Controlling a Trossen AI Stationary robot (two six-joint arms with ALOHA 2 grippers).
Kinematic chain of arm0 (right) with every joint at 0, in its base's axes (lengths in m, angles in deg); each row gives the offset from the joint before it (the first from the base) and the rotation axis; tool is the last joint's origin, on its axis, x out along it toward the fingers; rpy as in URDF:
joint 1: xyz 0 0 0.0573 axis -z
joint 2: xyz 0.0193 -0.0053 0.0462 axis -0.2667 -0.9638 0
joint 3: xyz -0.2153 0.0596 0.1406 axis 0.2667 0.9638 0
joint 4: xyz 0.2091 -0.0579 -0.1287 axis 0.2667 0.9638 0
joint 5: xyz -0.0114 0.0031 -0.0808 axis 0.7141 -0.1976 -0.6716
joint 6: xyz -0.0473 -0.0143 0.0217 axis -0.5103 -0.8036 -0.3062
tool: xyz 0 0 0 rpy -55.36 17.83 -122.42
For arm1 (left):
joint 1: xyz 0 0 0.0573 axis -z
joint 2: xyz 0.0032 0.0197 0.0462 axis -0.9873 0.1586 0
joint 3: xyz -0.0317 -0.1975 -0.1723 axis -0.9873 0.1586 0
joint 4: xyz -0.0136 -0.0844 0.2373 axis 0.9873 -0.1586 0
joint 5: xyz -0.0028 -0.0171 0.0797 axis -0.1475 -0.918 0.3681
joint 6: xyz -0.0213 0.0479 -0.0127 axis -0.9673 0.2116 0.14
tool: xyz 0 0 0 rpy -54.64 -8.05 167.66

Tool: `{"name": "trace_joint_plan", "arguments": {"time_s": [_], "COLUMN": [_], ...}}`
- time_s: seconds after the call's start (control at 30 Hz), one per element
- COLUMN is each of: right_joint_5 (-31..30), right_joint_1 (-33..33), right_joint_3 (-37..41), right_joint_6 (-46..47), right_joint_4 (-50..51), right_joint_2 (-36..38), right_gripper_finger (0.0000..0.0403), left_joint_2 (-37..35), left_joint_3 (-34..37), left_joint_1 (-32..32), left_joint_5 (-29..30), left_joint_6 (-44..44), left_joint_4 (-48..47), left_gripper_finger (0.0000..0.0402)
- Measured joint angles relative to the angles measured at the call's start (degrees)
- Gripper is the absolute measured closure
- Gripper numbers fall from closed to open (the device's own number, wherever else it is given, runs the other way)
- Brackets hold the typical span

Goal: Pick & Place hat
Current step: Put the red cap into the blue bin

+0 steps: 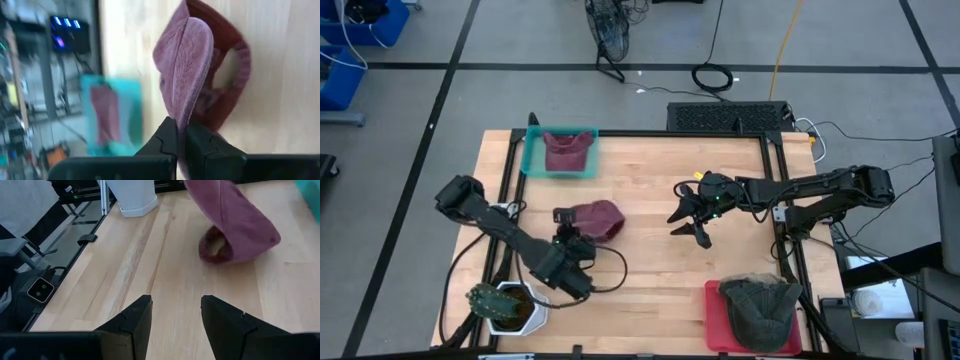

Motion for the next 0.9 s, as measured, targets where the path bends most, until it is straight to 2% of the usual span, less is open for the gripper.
{"name": "trace_joint_plan", "arguments": {"time_s": [0.23,0.4,0.67,0.8,0.9], "right_joint_5": [0.0,0.0,0.0,0.0,0.0], "right_joint_1": [0.0,0.0,0.0,0.0,0.0], "right_joint_3": [0.0,0.0,0.0,0.2,1.7], "right_joint_6": [0.0,0.0,0.0,0.0,0.1], "right_joint_4": [1.6,2.7,3.2,3.7,3.7], "right_joint_2": [0.0,0.0,0.0,0.0,0.0], "right_gripper_finger": [0.0248,0.0248,0.0248,0.0248,0.0248], "left_joint_2": [-4.8,-8.3,-12.8,-14.9,-16.0], "left_joint_3": [-3.6,-3.8,-3.7,-3.7,-3.7], "left_joint_1": [-2.3,-5.4,-9.4,-12.0,-14.2], "left_joint_5": [9.6,12.0,20.1,21.2,18.7], "left_joint_6": [8.1,14.5,27.3,33.1,35.4], "left_joint_4": [-0.2,-0.5,-0.4,-0.5,-0.5], "left_gripper_finger": [0.039,0.039,0.039,0.0391,0.0391]}}
